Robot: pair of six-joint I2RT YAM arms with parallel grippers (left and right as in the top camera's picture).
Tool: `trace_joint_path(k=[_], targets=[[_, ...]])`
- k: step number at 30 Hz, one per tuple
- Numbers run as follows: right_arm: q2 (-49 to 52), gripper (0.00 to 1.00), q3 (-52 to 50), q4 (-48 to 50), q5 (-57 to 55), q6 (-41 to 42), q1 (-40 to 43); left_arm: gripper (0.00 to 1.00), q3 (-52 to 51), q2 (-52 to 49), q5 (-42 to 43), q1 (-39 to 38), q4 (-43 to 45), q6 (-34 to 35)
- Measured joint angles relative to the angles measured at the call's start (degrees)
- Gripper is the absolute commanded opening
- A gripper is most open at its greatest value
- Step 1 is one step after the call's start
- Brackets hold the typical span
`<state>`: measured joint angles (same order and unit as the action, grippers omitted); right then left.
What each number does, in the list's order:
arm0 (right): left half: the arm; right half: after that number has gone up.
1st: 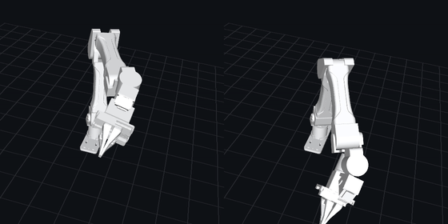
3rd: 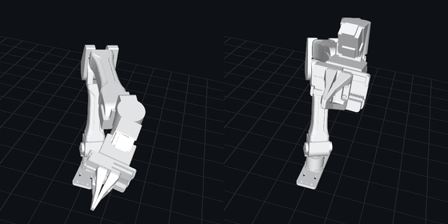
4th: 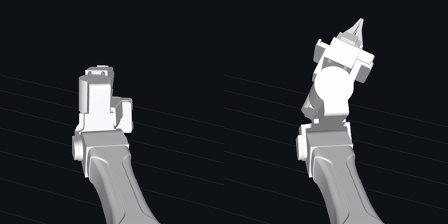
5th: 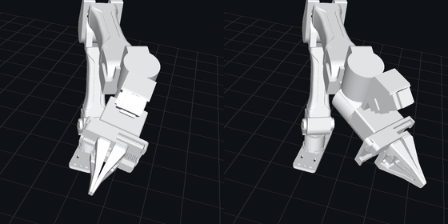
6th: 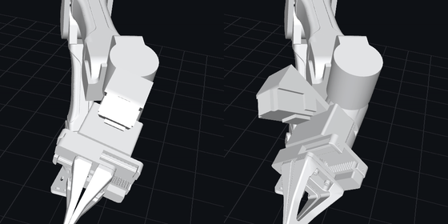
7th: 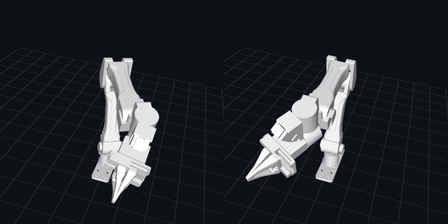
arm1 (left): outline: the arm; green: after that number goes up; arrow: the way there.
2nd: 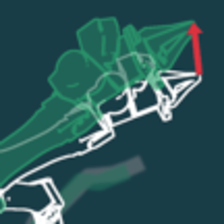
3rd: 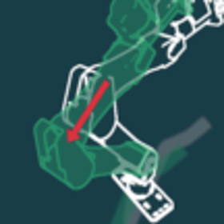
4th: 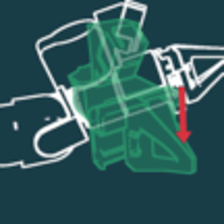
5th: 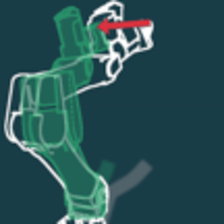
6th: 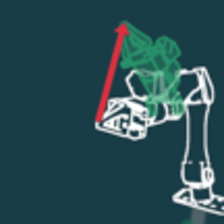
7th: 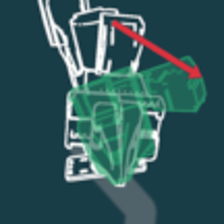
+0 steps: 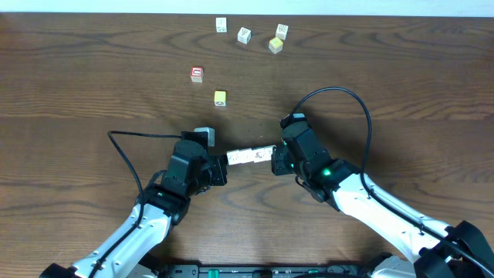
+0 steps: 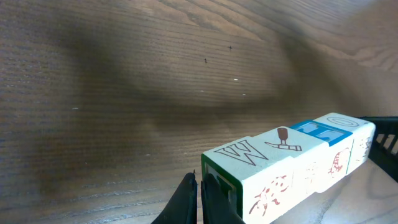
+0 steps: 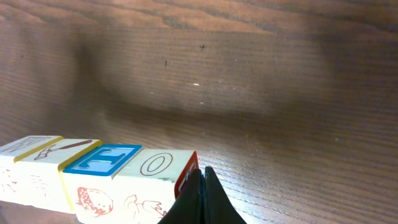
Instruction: Lift 4 blocks
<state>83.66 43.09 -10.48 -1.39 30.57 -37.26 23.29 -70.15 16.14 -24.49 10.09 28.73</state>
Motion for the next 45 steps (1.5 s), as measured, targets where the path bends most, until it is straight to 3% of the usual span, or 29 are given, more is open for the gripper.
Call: trace_joint_path(k=[45], targets=[[4.26, 0.01, -0.02, 2.47, 0.15, 0.0, 0.0, 0.07, 0.0, -3.37, -4.76, -2.75, -0.04, 1.05]])
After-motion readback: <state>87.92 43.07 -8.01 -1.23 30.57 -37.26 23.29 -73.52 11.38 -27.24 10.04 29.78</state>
